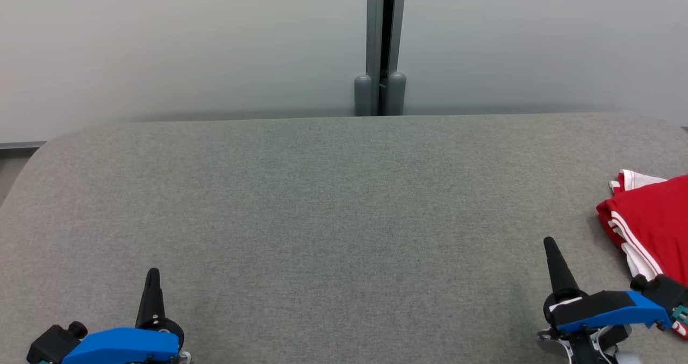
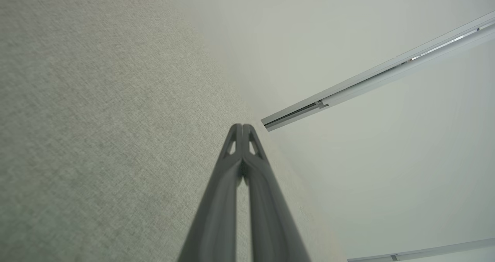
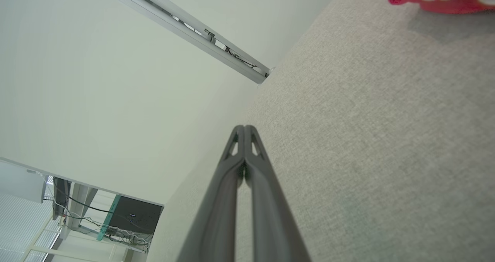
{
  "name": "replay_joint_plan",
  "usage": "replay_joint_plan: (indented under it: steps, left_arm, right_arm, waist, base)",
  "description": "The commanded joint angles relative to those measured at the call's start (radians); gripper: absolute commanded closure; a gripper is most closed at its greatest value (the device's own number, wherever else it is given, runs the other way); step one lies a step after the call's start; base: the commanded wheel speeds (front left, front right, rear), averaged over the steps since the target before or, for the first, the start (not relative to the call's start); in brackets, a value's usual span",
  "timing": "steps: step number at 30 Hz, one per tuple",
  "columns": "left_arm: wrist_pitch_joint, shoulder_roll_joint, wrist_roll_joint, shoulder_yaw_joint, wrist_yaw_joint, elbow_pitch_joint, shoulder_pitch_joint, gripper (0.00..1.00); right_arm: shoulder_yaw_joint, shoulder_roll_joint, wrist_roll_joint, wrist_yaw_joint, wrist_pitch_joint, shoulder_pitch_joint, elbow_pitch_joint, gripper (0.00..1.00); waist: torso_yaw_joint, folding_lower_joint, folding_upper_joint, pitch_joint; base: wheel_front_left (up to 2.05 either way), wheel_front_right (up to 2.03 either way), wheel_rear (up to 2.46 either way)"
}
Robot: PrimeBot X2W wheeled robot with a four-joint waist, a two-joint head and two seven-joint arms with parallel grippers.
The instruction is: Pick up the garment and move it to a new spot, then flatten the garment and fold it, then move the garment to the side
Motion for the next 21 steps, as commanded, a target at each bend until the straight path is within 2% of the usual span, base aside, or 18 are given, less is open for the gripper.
replay_joint_plan:
  steps: [1, 21]
  left_arm:
    - [0.007, 0.003, -0.027, 0.004, -0.005, -0.015, -0.024, 1.0]
    - [0.059, 0.003, -0.222, 0.019, -0.009, -0.036, -0.05, 1.0]
  right_arm:
    - [-0.006, -0.004, 0.031, 0.0, 0.008, 0.006, -0.02, 1.0]
    - [-0.029, -0.005, 0.242, 0.0, 0.06, 0.019, -0.069, 1.0]
  waist:
    - [0.001, 0.0, 0.0, 0.0]
    - [0.011, 0.0, 0.0, -0.004]
  base:
    - [0.0, 0.0, 0.0]
    - [0.0, 0.0, 0.0]
